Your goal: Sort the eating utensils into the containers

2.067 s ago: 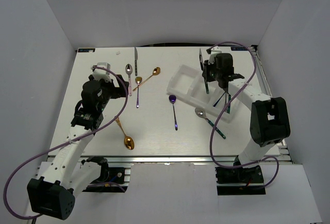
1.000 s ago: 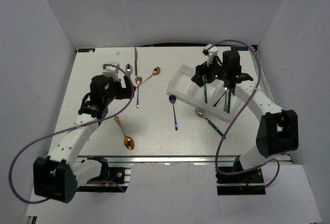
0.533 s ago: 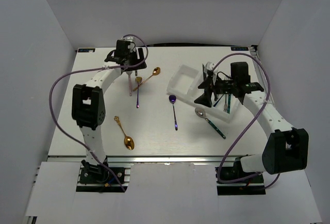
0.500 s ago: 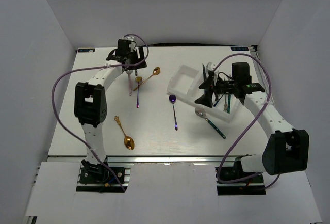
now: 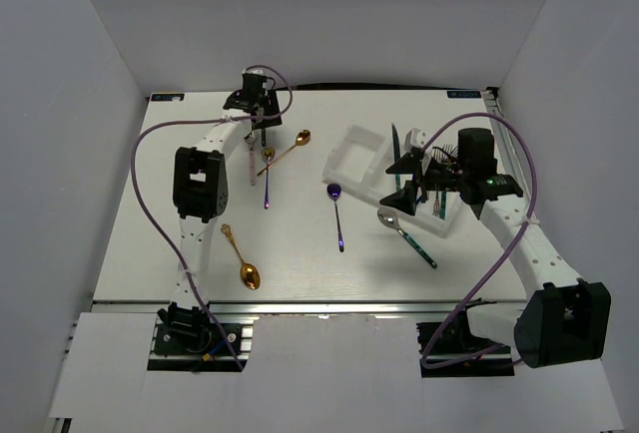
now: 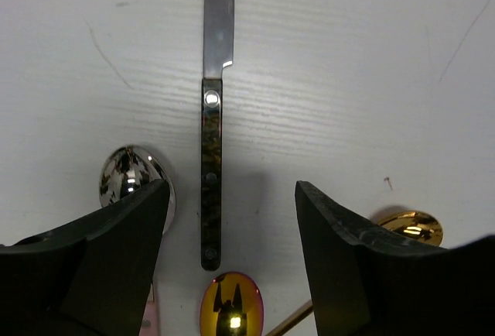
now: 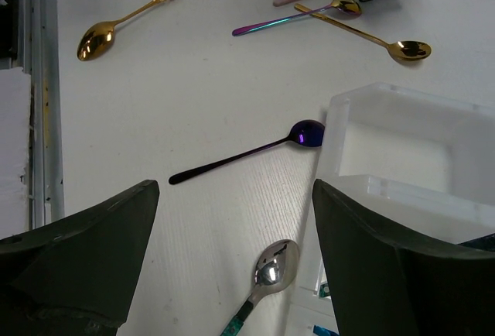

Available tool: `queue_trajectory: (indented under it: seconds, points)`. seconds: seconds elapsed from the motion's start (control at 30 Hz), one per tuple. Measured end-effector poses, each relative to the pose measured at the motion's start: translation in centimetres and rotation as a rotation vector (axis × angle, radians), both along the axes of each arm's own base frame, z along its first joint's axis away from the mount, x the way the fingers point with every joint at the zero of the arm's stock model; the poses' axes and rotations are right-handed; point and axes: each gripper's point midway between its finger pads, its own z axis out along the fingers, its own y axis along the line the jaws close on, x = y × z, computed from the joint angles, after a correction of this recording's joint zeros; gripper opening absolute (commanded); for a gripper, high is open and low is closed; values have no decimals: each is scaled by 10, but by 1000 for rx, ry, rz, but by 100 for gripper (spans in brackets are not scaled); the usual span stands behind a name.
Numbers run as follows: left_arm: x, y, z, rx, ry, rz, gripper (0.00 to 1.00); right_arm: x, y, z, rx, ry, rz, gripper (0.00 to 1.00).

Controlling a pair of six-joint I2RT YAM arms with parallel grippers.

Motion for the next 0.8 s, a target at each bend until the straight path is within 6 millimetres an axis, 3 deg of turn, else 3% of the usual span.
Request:
queue_trajectory:
  seconds: [0.17,0.3,0.57,0.7,0.8]
  points:
    - [15,1,10,4,-67,13,65,0,0,0,0,1,-1,87]
    - [25,-1,4,5,-88,12,58,1,-1,-1,0,2,-3,87]
    - [34,7,-26,75,-83,25,52,2,-2,-1,-3,-3,-6,87]
    - [37,11,-24,111,-104,28,51,2,-2,-1,-5,-9,-5,87]
    - [39,13,-23,131,-114,23,45,2,-2,-1,-6,-13,-4,86]
